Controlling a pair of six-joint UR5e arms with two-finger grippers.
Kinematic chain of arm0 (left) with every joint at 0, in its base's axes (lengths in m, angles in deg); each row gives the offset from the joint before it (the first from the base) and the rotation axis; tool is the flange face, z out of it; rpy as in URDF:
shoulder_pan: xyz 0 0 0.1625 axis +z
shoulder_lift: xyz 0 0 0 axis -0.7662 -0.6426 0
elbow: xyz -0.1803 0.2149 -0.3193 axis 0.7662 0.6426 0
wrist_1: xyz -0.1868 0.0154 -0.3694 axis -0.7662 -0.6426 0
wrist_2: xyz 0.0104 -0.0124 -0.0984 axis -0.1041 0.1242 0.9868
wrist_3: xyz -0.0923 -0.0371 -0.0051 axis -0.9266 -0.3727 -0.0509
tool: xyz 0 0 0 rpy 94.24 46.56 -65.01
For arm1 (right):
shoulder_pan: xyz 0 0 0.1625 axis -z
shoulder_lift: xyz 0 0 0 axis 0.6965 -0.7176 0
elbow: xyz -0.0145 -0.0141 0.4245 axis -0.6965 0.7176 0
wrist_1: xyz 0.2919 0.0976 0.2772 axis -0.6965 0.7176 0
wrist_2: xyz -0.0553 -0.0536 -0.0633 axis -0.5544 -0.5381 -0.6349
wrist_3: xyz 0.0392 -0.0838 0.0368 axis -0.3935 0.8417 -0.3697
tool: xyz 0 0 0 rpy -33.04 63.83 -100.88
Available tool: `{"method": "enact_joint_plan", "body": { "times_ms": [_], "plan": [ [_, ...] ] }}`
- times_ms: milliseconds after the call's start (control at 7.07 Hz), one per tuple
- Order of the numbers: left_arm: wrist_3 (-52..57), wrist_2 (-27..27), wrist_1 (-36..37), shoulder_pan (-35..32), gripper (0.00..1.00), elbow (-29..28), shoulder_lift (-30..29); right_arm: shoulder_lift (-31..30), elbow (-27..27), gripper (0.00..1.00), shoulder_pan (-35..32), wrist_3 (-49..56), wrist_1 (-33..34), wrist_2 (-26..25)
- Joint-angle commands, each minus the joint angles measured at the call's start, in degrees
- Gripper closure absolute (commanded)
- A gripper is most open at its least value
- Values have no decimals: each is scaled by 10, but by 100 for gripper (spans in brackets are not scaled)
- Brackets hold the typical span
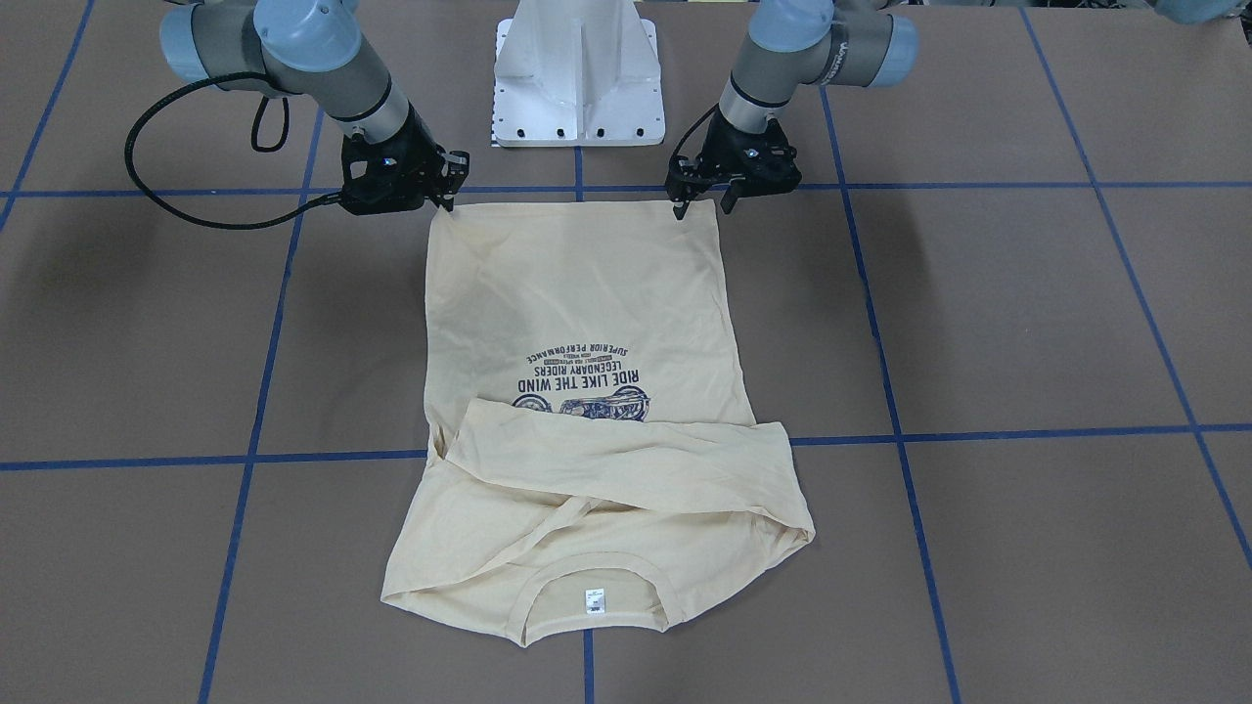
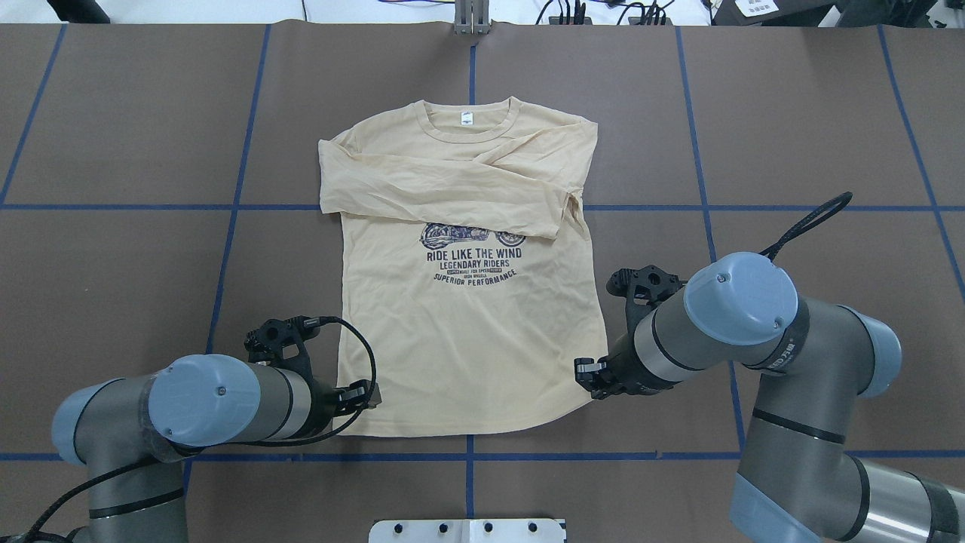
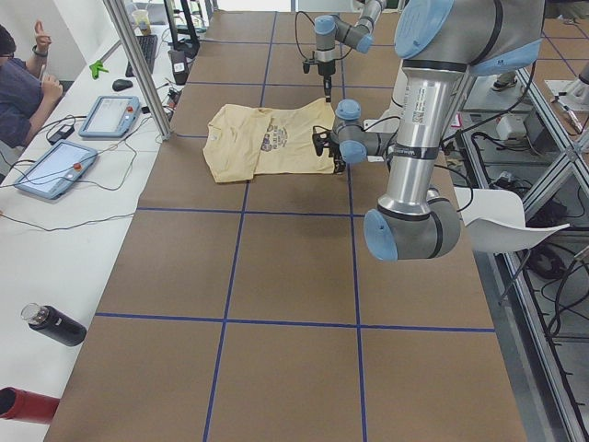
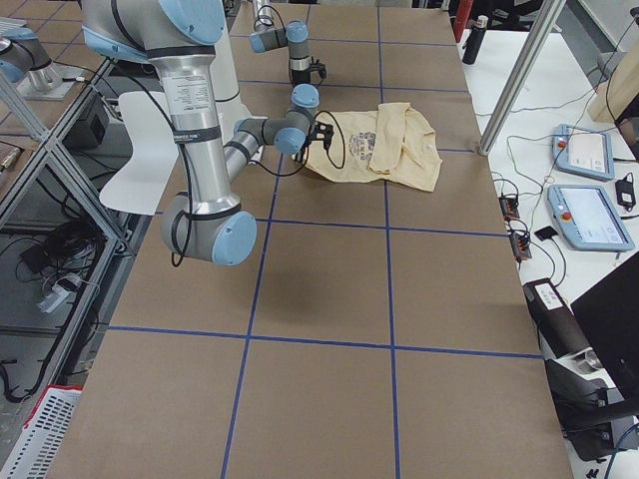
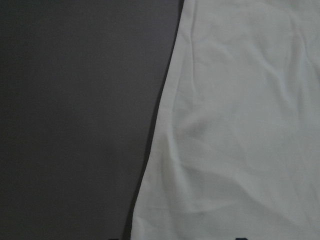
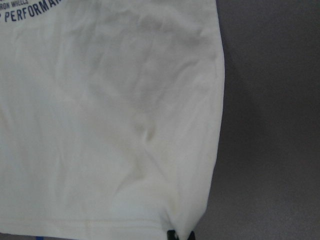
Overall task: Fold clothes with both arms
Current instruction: 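Lower the left gripper to the other hem corner nearest the robot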
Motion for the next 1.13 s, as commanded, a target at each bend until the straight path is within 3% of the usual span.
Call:
{"method": "enact_joint_plan", "body": {
  "times_ms": [0, 283, 566, 707, 990],
  "plan": [
    [0, -1, 9, 6, 22, -7, 0, 0, 0, 100, -1, 0, 0, 4],
    [0, 0, 17, 7, 31, -7, -1, 0, 0, 100, -1, 0, 0, 5],
    [0, 2, 20, 8, 52, -6, -2, 0, 0, 100, -4, 0, 0, 5],
    [1, 2, 22, 7, 58, -5, -6, 0, 0, 100, -4, 0, 0, 5],
    [1, 5, 73, 7, 79, 3, -35, -1, -4, 100, -6, 0, 1, 5]
  ]
}}
